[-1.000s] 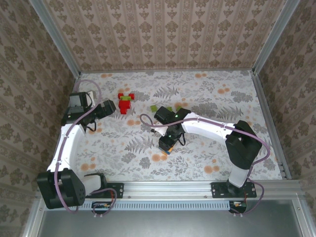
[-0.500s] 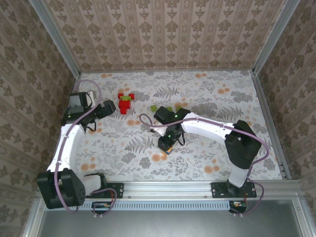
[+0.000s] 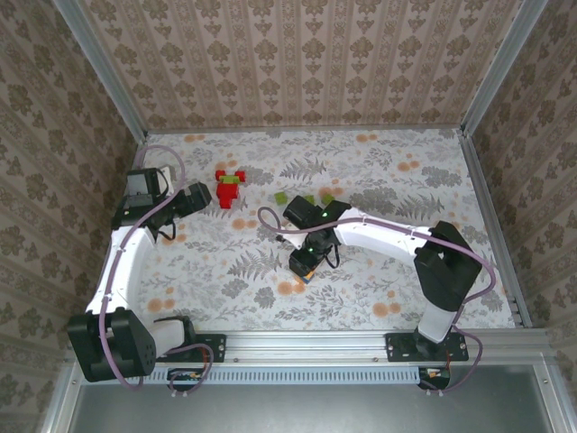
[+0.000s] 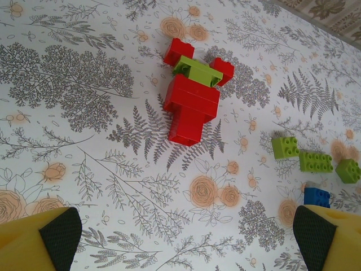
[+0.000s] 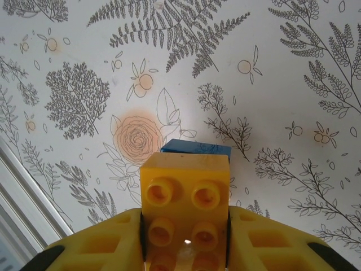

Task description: Assemble a carrot with lego

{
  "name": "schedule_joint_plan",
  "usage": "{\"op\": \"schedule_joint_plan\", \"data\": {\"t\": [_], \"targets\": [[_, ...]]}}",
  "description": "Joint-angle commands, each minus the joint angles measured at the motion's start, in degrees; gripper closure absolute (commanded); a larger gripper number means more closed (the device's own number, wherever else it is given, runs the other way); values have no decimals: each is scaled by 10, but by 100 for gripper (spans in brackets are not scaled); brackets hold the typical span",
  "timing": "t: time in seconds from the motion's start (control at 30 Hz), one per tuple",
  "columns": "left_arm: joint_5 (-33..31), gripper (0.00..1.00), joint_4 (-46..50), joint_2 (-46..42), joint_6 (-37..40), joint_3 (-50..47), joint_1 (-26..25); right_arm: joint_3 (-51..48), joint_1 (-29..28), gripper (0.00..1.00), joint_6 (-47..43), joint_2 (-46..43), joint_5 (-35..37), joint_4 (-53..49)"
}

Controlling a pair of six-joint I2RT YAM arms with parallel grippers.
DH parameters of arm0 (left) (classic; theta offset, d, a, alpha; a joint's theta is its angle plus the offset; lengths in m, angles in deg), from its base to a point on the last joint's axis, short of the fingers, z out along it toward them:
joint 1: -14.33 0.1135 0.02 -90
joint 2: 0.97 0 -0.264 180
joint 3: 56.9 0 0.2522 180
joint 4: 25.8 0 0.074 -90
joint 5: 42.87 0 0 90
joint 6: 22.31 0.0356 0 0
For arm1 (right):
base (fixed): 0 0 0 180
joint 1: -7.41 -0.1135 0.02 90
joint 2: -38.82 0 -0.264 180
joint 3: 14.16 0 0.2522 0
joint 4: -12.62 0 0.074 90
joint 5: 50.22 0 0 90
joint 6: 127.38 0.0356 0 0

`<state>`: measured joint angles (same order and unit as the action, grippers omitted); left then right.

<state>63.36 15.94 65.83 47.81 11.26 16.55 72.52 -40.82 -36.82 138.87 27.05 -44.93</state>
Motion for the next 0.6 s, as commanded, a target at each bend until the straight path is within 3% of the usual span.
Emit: {"op": "schedule_joint_plan", "data": {"t": [0.0, 0.57], "targets": [[-1, 0, 9, 2, 8, 17, -5, -45, -9, 66, 32, 23, 1, -2], [0, 0, 9, 0, 8, 17, -5, -47, -42, 68, 83, 25, 66, -14]]}}
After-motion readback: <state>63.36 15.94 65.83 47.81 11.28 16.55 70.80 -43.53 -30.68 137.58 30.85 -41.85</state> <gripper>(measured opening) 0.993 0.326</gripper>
